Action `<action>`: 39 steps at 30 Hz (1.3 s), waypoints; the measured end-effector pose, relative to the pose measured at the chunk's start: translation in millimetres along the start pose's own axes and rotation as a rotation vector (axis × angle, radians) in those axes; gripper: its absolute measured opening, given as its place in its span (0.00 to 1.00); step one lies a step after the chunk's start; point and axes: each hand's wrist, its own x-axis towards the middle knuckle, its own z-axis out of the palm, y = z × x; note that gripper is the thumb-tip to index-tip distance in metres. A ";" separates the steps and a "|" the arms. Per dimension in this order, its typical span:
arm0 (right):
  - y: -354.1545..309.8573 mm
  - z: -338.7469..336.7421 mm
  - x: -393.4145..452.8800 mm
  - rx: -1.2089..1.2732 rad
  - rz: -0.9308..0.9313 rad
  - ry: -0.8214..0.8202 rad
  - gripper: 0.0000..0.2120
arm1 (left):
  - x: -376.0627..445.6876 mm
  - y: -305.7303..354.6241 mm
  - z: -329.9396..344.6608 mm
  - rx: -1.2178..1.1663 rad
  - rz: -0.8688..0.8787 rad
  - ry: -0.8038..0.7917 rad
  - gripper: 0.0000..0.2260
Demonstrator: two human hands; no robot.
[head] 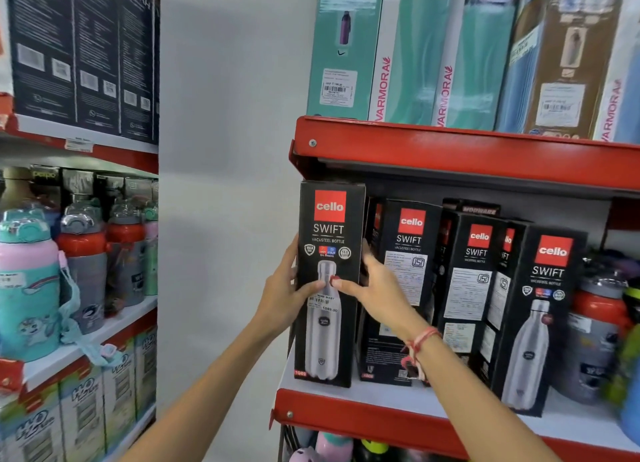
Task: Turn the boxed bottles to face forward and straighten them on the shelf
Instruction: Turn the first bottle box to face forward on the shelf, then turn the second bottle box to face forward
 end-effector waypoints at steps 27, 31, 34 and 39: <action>43.2 -3.8 -13.7 -0.304 0.340 0.708 0.59 | 1.0 -1.1 58.2 0.332 0.311 0.312 0.17; 40.2 -12.7 -28.8 -0.292 0.304 0.711 0.56 | -6.4 10.5 69.3 0.167 0.243 0.191 0.15; 35.7 -18.8 -53.9 -0.273 0.238 0.707 0.56 | -13.7 14.8 76.7 0.106 0.188 0.093 0.17; 18.4 -45.7 -89.4 -0.116 0.083 0.639 0.54 | -21.4 27.6 79.5 -0.094 0.083 -0.081 0.26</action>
